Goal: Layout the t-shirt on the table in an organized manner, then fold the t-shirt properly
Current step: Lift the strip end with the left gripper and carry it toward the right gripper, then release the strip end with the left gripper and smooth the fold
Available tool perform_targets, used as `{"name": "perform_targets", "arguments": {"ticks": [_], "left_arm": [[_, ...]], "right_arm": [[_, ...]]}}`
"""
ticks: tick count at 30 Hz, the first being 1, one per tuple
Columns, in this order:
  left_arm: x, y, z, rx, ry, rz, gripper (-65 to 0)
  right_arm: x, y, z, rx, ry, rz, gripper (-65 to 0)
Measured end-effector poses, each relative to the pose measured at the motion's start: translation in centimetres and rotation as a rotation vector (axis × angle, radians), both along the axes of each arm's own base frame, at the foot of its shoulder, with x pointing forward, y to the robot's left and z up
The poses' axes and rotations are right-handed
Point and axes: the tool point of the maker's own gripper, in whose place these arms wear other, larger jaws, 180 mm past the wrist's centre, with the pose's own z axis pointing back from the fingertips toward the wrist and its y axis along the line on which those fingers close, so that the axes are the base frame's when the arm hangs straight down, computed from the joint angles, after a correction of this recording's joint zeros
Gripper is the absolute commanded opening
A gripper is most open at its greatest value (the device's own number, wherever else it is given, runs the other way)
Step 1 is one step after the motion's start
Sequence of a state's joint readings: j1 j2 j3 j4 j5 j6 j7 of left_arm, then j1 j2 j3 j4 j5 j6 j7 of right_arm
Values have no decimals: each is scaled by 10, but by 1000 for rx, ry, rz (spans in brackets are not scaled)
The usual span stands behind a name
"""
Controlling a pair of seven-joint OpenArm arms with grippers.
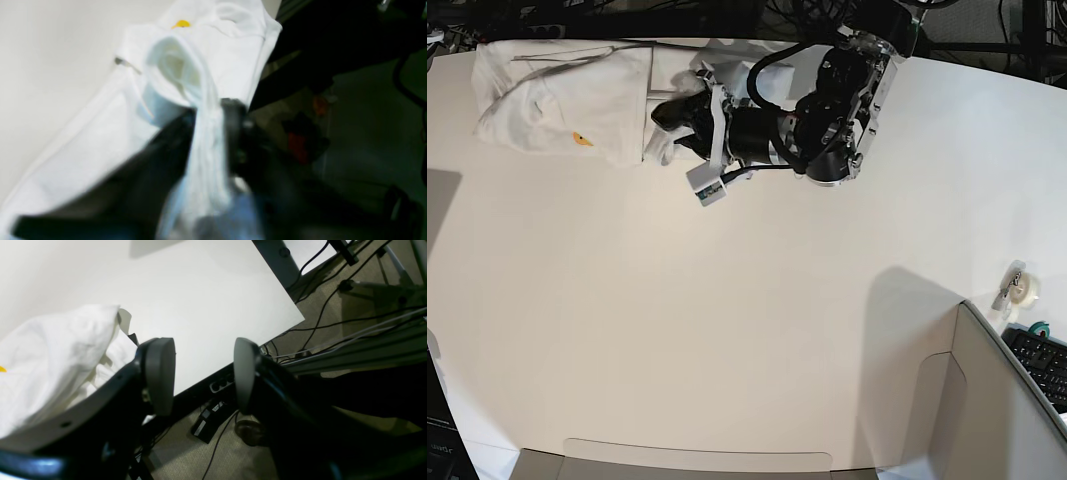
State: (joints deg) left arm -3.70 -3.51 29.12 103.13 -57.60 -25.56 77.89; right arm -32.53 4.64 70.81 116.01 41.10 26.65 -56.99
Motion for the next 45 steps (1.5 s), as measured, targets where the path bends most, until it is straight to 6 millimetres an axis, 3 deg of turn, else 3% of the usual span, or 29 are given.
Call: {"name": "perform_targets", "arguments": {"ticks": [3, 11, 13, 18, 21, 25, 29, 33, 38, 45], "left_arm": [[6, -2, 5, -9, -21, -2, -344], [14, 0, 11, -30, -24, 27, -354], [28, 12, 13, -41, -22, 92, -390], [54, 72, -6, 64, -31, 224, -542], [45, 108, -30, 151, 9, 273, -650], [20, 136, -55, 218, 89, 303, -646], [18, 151, -61, 215, 91, 360, -648], [9, 155, -66, 213, 109, 376, -646], [9, 156, -66, 214, 107, 376, -646], [8, 158, -67, 221, 109, 375, -646]], "right_arm": [[0, 0, 0, 1, 1, -1, -370], [0, 0, 0, 1, 0, 0, -370], [0, 0, 0, 1, 0, -1, -370], [0, 0, 0, 1, 0, -1, -370], [0, 0, 0, 2, -1, 0, -370], [8, 7, -6, 16, 10, 37, -370], [23, 12, -10, 25, 18, 112, -368], [33, 2, -23, 34, 67, 200, -361], [42, -6, -41, 91, 136, 266, -271], [48, 4, -73, 285, 149, 248, -255]]}}
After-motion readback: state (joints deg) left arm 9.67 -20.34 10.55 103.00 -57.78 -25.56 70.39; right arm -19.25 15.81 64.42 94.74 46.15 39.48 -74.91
